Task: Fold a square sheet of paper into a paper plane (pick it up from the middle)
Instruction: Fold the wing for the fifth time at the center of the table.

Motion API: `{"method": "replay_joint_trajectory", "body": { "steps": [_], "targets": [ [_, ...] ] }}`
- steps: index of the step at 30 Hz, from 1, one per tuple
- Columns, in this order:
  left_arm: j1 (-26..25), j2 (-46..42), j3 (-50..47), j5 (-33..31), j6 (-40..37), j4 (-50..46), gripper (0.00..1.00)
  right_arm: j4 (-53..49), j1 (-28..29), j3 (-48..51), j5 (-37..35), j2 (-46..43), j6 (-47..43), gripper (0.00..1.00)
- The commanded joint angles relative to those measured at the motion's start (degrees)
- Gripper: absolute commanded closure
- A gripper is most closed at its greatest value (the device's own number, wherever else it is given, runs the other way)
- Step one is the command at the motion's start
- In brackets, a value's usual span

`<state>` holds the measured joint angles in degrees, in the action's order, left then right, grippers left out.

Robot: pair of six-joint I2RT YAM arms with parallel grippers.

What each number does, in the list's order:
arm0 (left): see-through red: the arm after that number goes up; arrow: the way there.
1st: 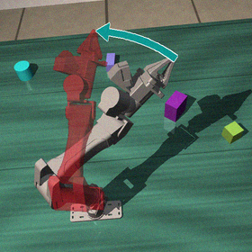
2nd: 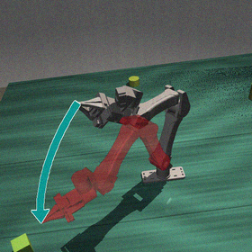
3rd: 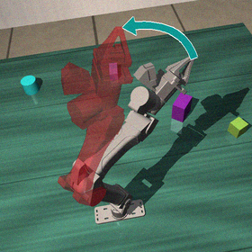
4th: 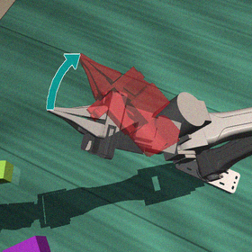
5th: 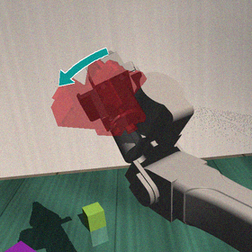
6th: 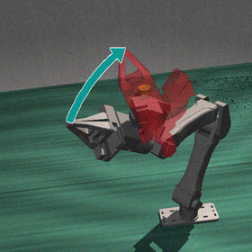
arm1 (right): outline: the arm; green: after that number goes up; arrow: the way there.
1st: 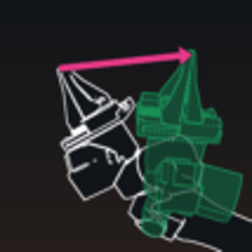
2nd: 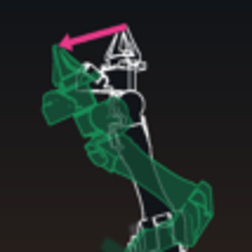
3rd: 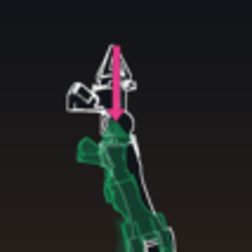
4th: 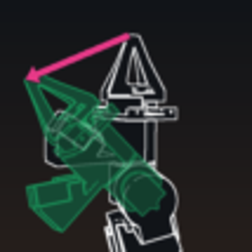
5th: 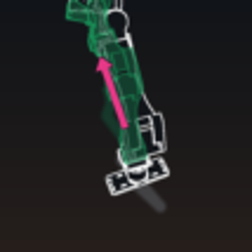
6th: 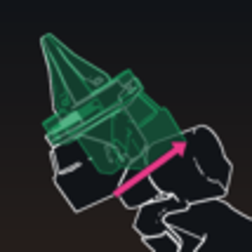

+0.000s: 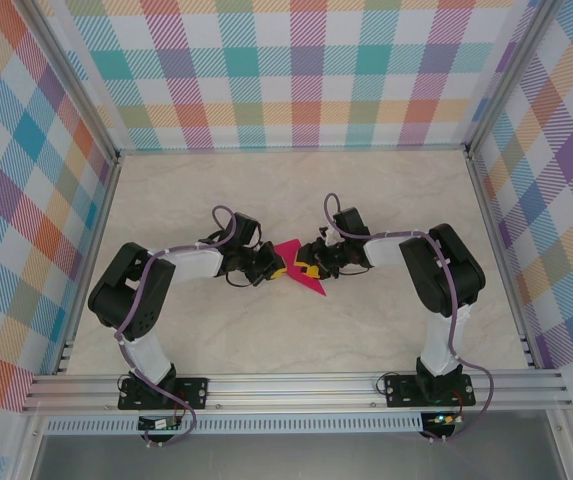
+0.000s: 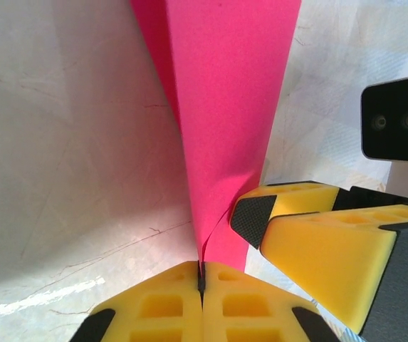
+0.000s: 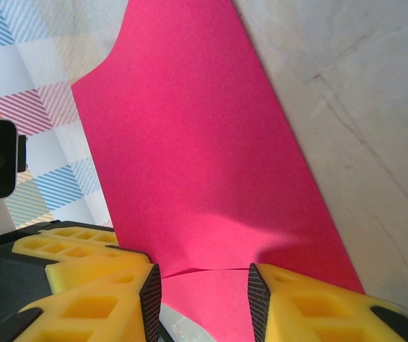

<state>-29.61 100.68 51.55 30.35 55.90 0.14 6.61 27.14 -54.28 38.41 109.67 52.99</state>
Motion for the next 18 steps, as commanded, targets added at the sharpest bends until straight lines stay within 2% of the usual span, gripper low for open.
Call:
{"method": "replay_joint_trajectory", "body": {
  "steps": [1,3,5,8,11,13,16,18],
  "targets": [
    [-0.63,-0.52,0.07,-1.14,-0.62,-1.83,1.0,-2.3,-0.76,0.32,-2.49,-3.44,-3.16,0.57],
    [-0.63,-0.99,0.8,-1.73,-0.64,-3.51,1.0,-3.71,-0.72,0.68,-4.76,-7.41,-6.95,0.54],
    [-0.63,-1.58,1.52,-1.96,-0.25,-4.99,1.0,-5.73,-0.45,1.37,-8.34,-11.36,-11.78,0.42],
    [-0.63,-2.63,2.59,-2.09,0.69,-6.43,1.0,-7.47,1.32,3.36,-16.12,-16.91,-21.24,0.29],
    [-0.54,-2.28,5.45,-2.4,0.16,-11.3,1.0,-6.64,5.56,5.8,-25.11,-21.0,-31.54,0.2],
    [-0.45,-1.7,7.43,-2.02,-0.28,-13.02,1.0,-6.03,8.11,6.48,-31.11,-22.18,-36.44,0.19],
    [-0.45,-1.3,9.47,-0.87,-0.01,-13.41,1.0,-2.46,9.01,8.14,-34.32,-22.78,-40.37,0.21],
    [-0.5,-1.43,10.76,-0.41,0.22,-13.89,1.0,5.08,11.09,12.49,-37.14,-24.17,-46.11,0.22]
  ]
}}
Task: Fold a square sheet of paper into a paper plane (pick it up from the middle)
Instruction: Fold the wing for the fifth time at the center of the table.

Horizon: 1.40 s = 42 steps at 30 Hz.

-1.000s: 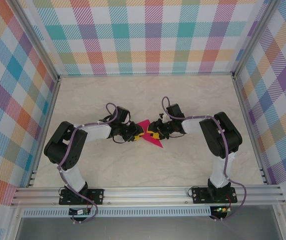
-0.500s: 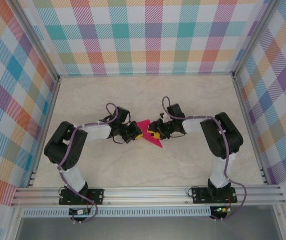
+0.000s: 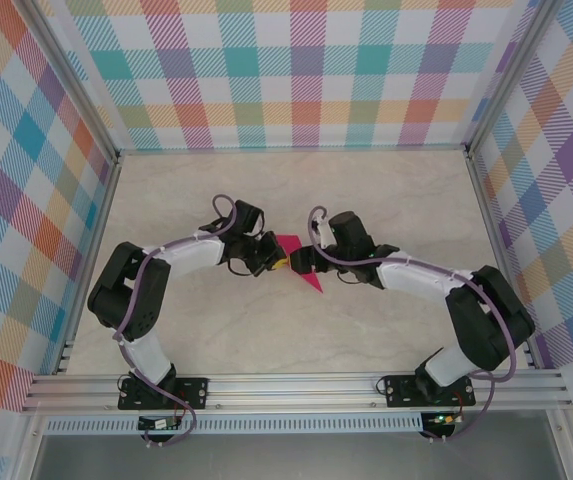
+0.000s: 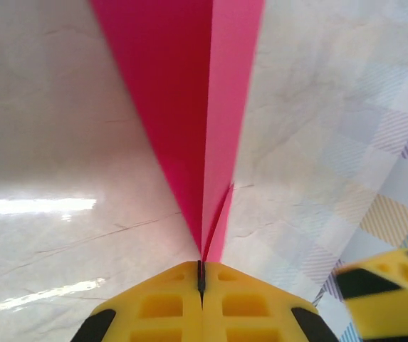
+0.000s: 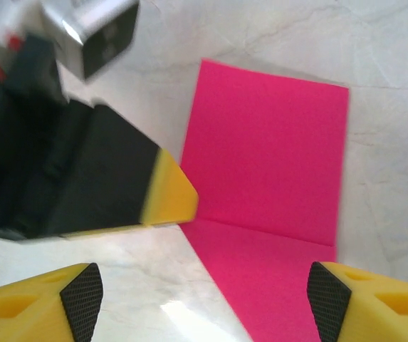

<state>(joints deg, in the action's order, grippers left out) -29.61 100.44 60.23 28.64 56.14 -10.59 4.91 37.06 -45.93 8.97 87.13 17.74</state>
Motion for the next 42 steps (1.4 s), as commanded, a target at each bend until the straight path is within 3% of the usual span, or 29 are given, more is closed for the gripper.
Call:
{"method": "replay_joint_trajectory", "body": {
  "steps": [1,8,13,27,42],
  "targets": [
    [-0.45,-1.34,2.57,1.32,0.12,-3.35,1.0,9.85,2.26,5.74,-8.75,-2.21,-13.43,0.22],
    [-0.45,-1.0,5.09,1.52,0.68,-4.85,1.0,17.74,7.59,9.18,-14.98,-0.6,-28.13,0.29],
    [-0.45,-0.77,5.6,1.47,0.99,-4.87,1.0,25.61,9.92,10.53,-19.0,3.37,-33.14,0.36],
    [-0.45,-0.66,6.22,1.42,0.98,-7.78,1.0,33.21,10.49,7.94,-22.94,12.46,-37.91,0.52],
    [-0.36,-0.33,6.8,0.91,0.89,-9.05,1.0,34.16,10.93,6.85,-22.36,14.36,-40.05,0.73]
  ]
}}
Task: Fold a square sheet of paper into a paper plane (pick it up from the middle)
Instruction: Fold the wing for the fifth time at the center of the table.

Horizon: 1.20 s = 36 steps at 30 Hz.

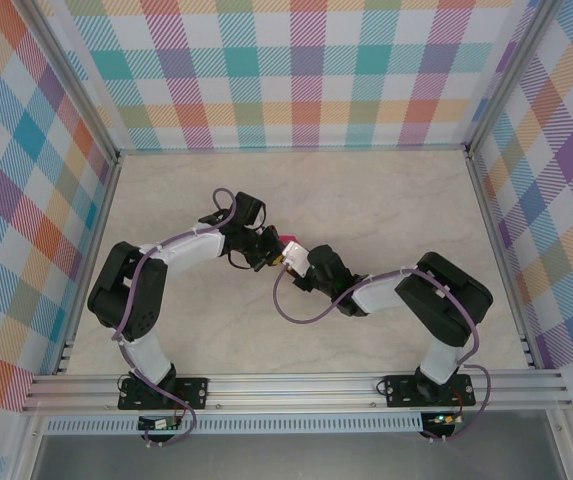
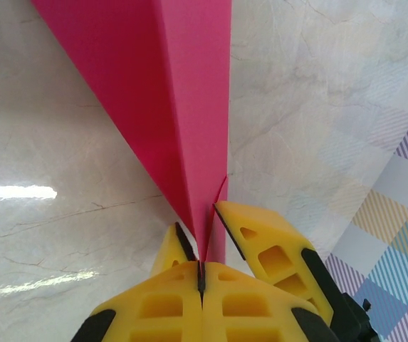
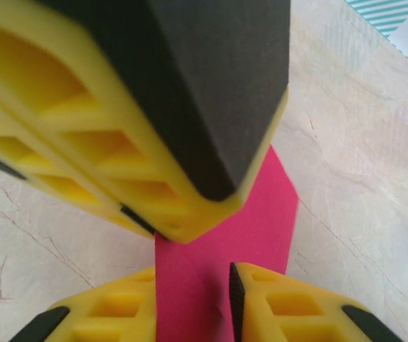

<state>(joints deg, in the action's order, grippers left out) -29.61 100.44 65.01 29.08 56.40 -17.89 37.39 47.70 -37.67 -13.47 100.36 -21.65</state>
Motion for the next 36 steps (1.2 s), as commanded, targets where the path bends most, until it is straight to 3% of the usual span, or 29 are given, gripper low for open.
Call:
{"method": "replay_joint_trajectory", "body": {
  "steps": [1,7,12,17,24,32,36],
  "targets": [
    [-0.39,-0.38,1.97,0.45,0.55,-1.87,1.0,1.65,0.28,-1.38,0.0,1.12,-0.74,0.74],
    [0.06,-0.51,2.29,0.22,0.46,-2.23,0.97,0.88,0.29,-1.48,-0.19,1.19,-0.52,0.81],
    [2.46,-2.45,2.23,-2.49,-1.16,-4.76,0.72,-0.82,0.31,-2.12,1.42,1.12,2.36,0.88],
    [6.94,-6.02,0.99,-6.47,-3.3,-7.76,0.59,-6.32,0.2,-3.67,5.48,1.81,8.07,0.91],
    [11.65,-9.72,-4.65,-7.14,-3.68,-5.54,0.56,-10.37,-1.14,-6.02,11.47,2.43,15.57,0.92],
    [11.81,-12.32,-12.07,-4.61,-2.41,1.45,0.57,-15.12,-3.78,-8.71,20.8,2.89,26.85,0.92],
    [11.46,-12.9,-15.83,-1.98,-2.99,8.36,0.63,-16.07,-5.28,-9.88,25.25,3.78,31.67,0.92]
  ]
}}
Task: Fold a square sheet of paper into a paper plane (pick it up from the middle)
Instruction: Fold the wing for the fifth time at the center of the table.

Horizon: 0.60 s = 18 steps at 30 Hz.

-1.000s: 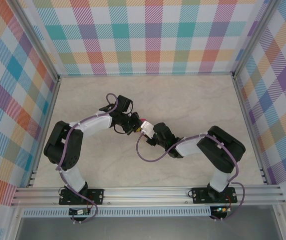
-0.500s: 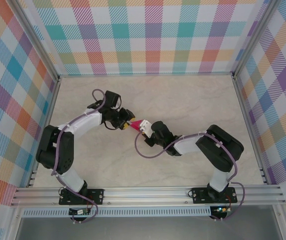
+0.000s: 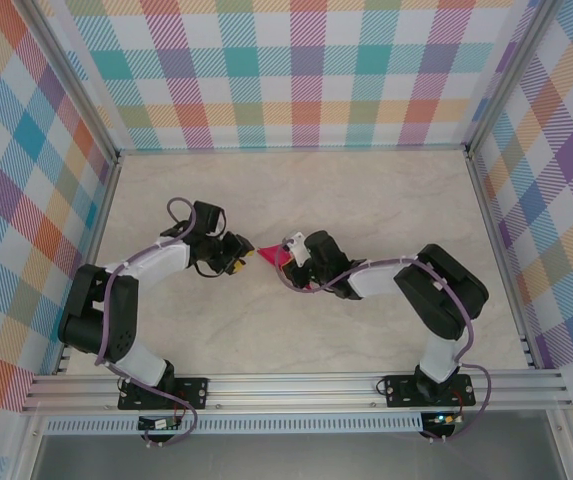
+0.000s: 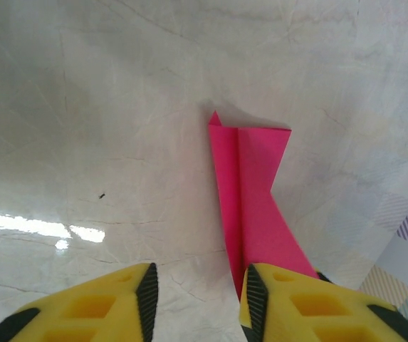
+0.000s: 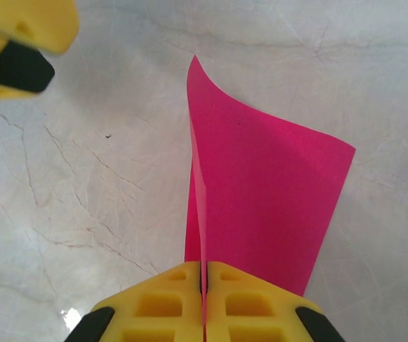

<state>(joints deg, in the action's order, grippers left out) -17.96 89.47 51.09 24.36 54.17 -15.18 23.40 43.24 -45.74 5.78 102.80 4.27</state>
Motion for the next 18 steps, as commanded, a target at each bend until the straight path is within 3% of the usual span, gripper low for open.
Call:
{"method": "replay_joint_trajectory", "body": {
  "steps": [1,18],
  "targets": [
    [-0.44,-2.06,-2.5,2.87,-0.98,6.29,0.64,-2.41,-1.09,-2.19,6.86,1.55,6.64,0.92],
    [-5.31,2.46,-4.89,5.02,-0.38,14.89,0.73,-2.19,-3.42,-4.11,14.81,5.52,17.45,0.94]
  ]
}}
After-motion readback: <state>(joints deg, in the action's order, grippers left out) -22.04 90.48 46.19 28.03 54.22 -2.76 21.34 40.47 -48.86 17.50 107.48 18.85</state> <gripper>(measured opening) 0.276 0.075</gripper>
